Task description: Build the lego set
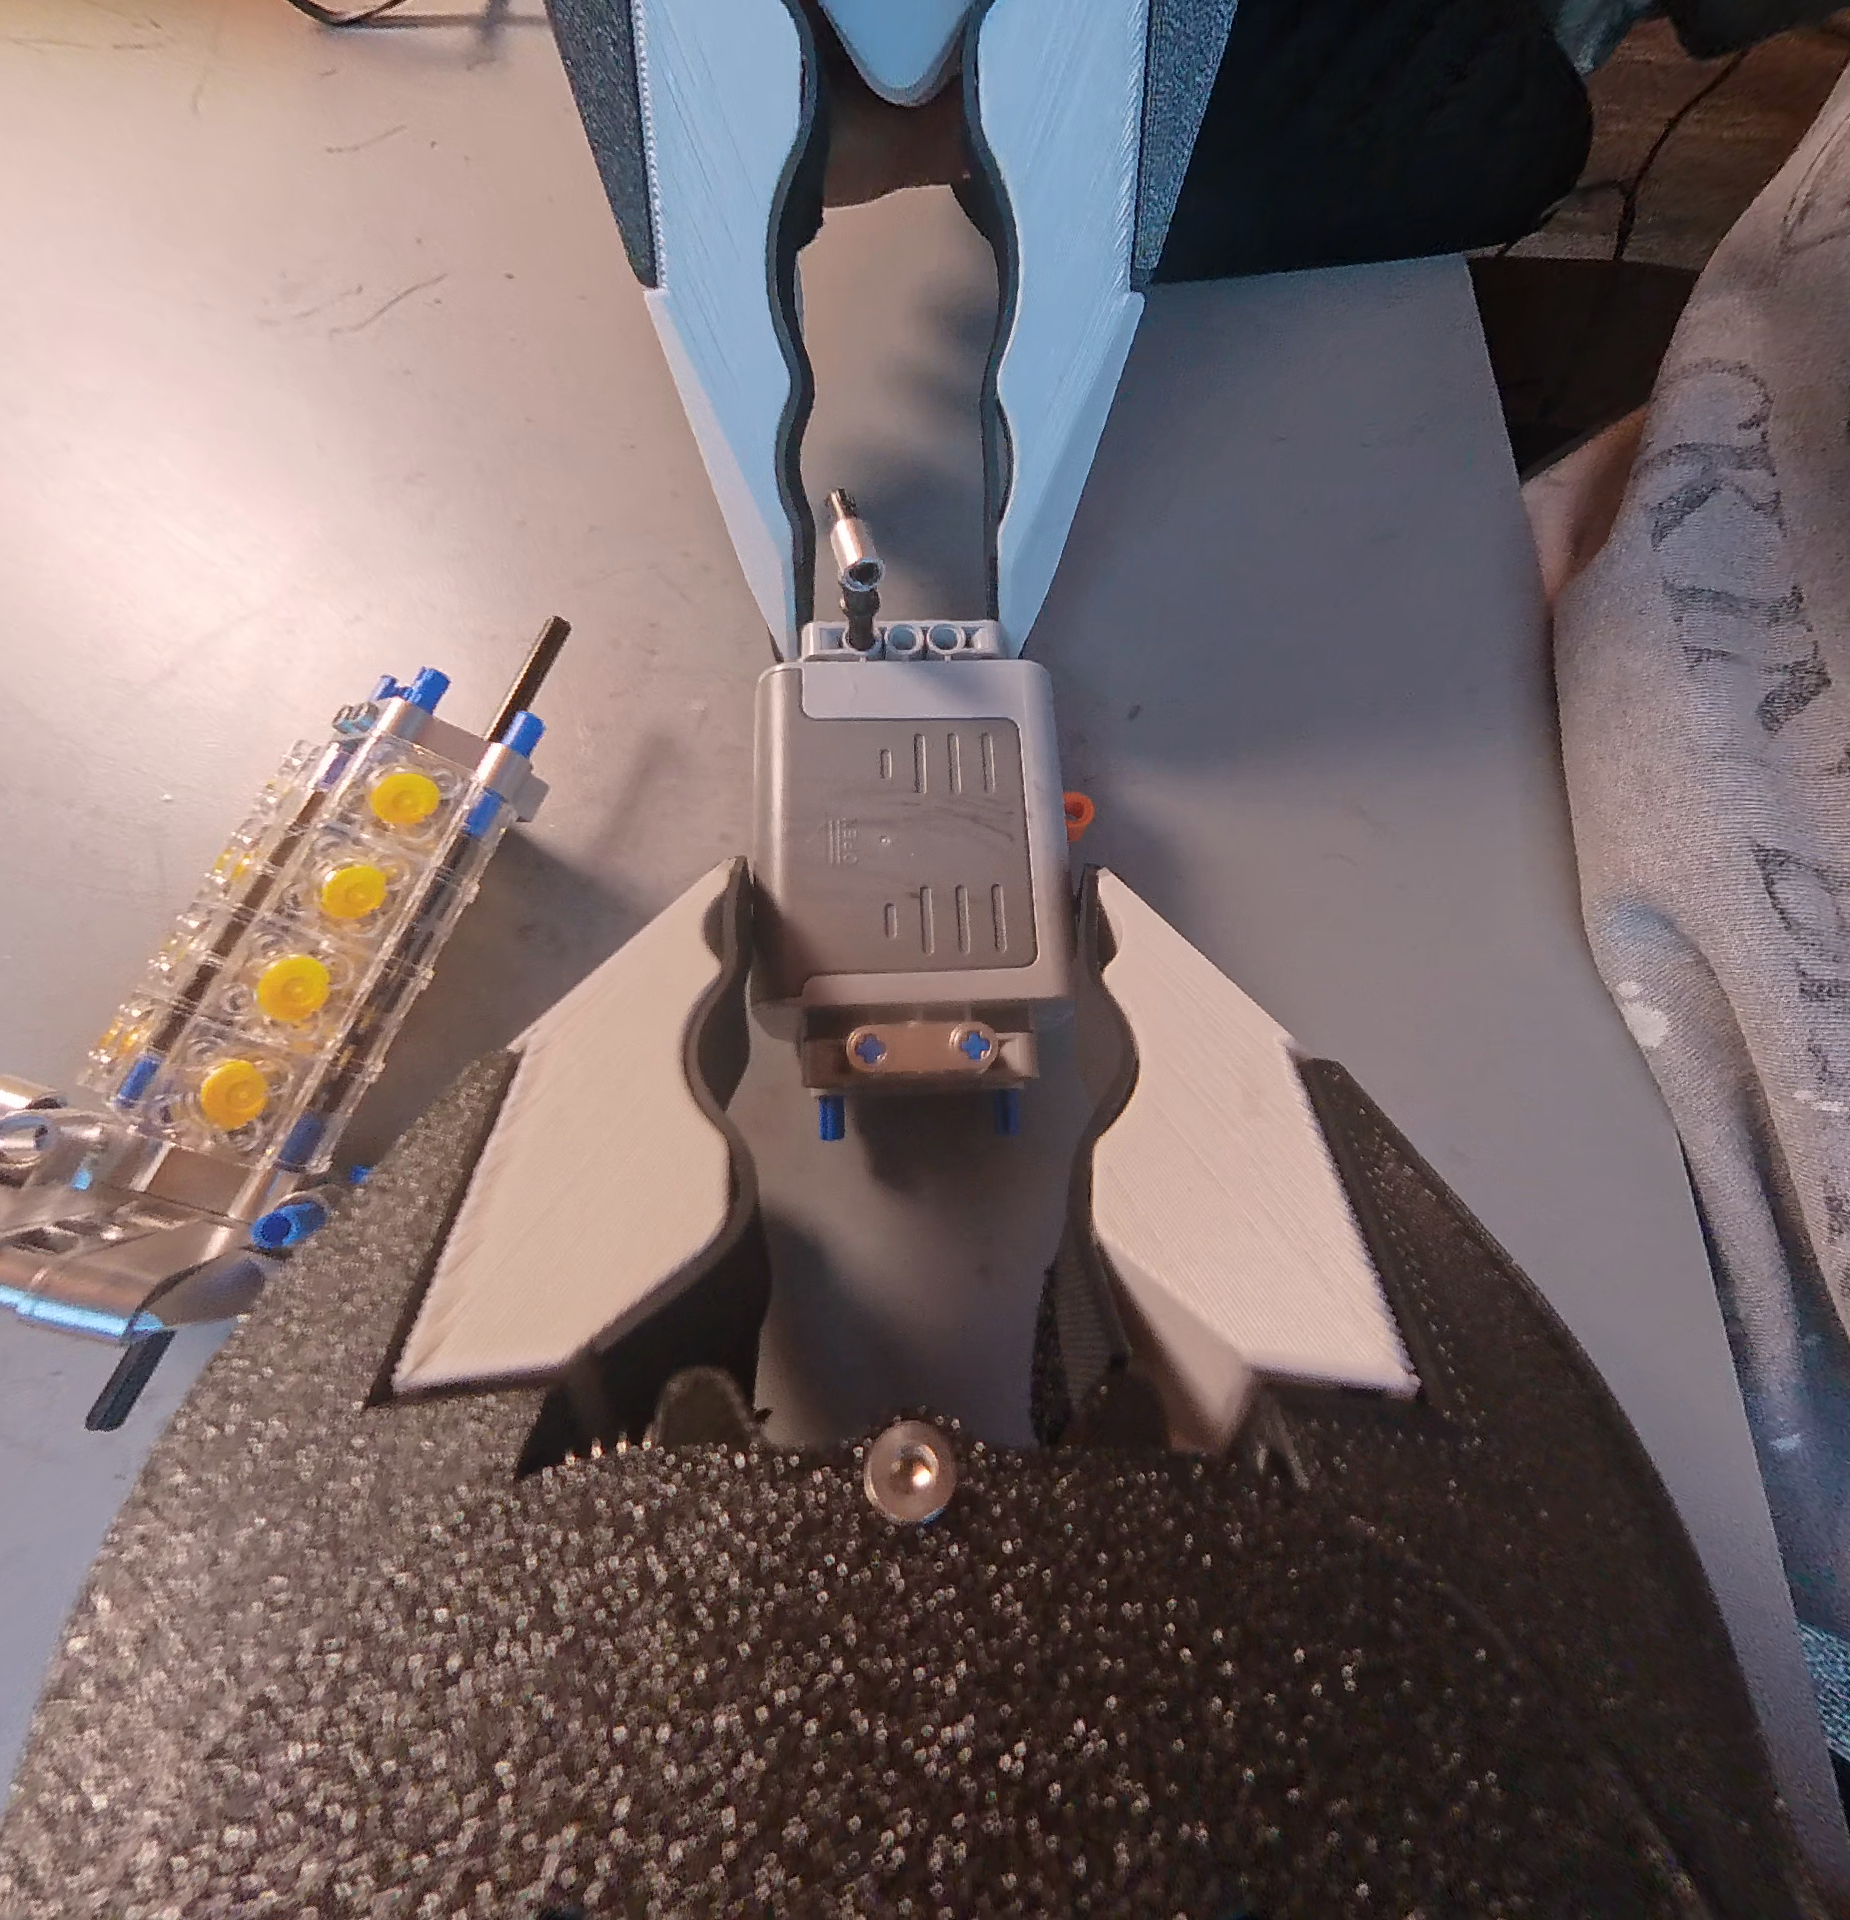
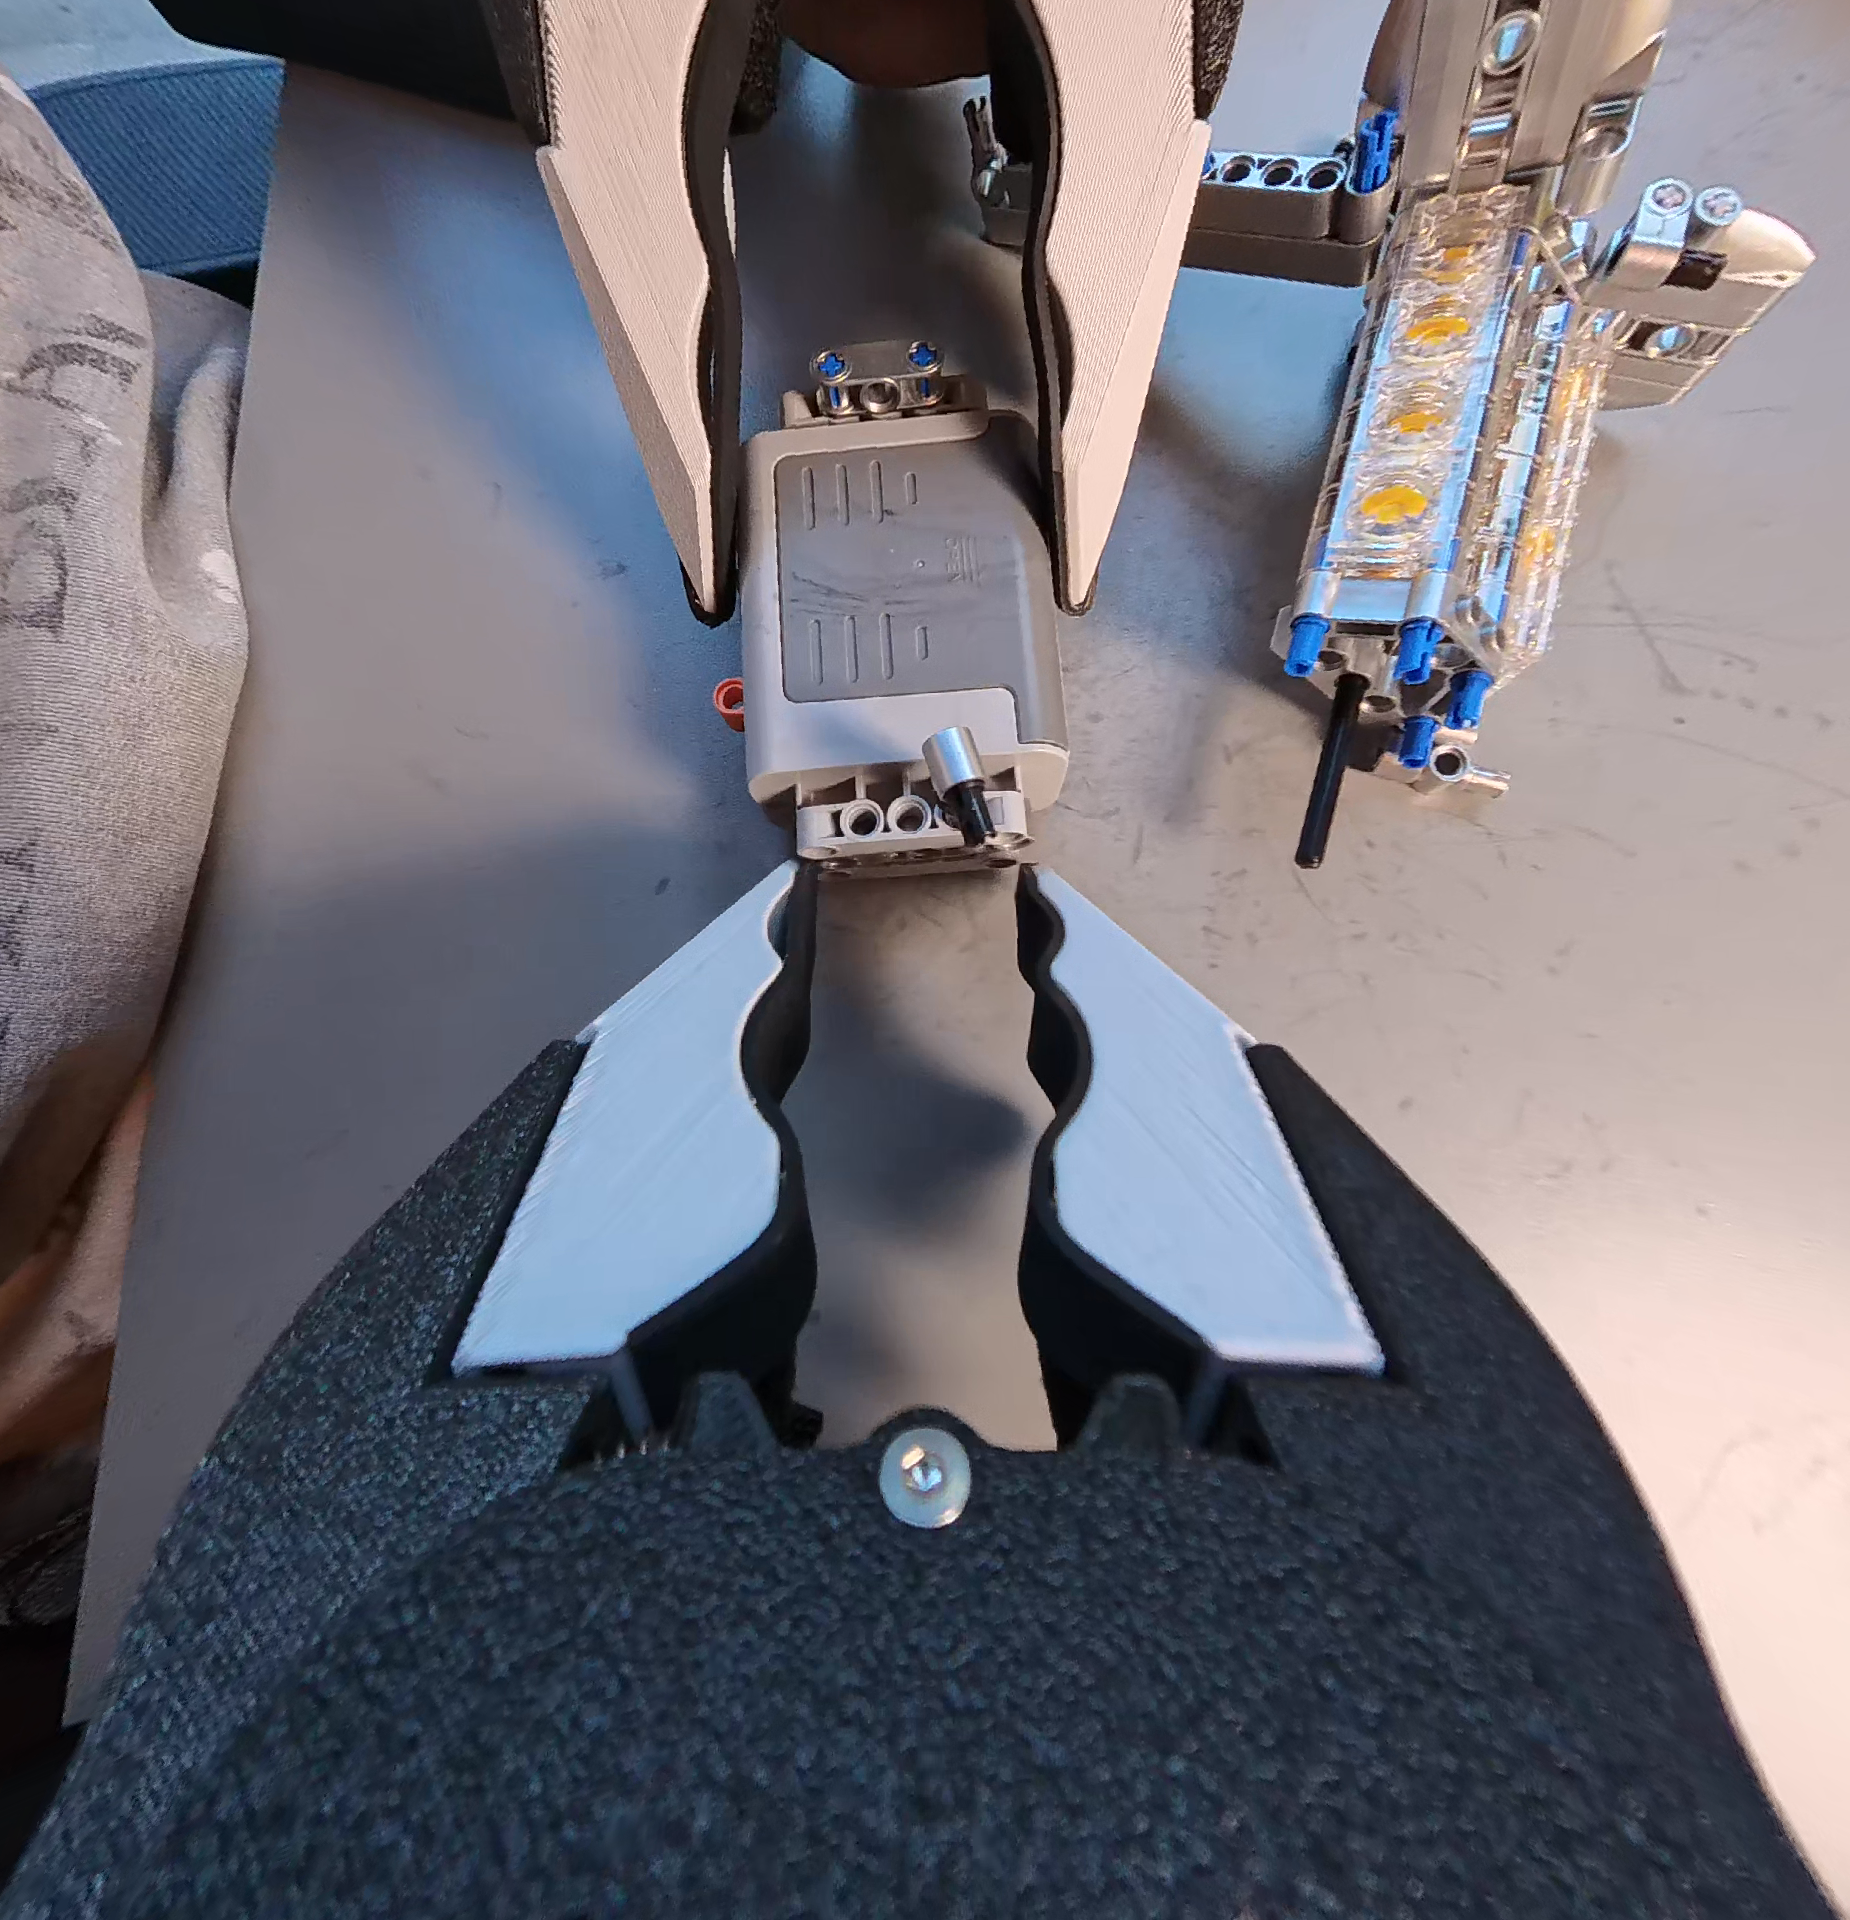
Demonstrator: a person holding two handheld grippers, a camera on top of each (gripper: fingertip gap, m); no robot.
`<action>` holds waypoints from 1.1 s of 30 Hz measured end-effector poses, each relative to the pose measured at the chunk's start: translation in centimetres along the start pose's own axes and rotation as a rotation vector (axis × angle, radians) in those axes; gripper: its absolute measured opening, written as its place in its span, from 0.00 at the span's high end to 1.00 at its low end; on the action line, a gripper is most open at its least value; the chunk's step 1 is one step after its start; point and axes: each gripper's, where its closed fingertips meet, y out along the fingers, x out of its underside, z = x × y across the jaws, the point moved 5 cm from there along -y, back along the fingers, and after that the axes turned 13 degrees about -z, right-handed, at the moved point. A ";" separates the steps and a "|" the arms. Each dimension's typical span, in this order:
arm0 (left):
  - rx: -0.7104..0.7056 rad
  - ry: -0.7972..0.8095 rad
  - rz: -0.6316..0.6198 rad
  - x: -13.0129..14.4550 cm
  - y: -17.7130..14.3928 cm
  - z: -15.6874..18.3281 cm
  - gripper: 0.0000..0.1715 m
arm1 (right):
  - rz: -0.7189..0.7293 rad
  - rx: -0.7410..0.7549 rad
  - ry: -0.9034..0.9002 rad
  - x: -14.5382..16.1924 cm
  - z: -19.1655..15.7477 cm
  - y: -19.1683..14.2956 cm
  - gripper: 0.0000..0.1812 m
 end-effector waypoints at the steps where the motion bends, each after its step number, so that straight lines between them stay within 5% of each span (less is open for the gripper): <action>1: 0.001 0.001 0.000 0.0 0.0 0.0 0.65 | -0.001 -0.005 -0.002 0.0 -0.1 0.0 0.79; 9: 0.003 0.003 0.000 0.0 0.0 0.0 0.65 | 0.040 0.002 -0.029 -0.2 0.2 0.2 0.64; 25: 0.007 -0.001 0.007 0.0 0.0 0.0 0.65 | 0.030 -0.007 -0.067 -0.1 -0.2 0.7 0.75; 33: 0.006 -0.003 0.007 0.0 0.0 0.0 0.64 | 0.063 0.018 -0.065 -0.6 0.1 0.5 0.69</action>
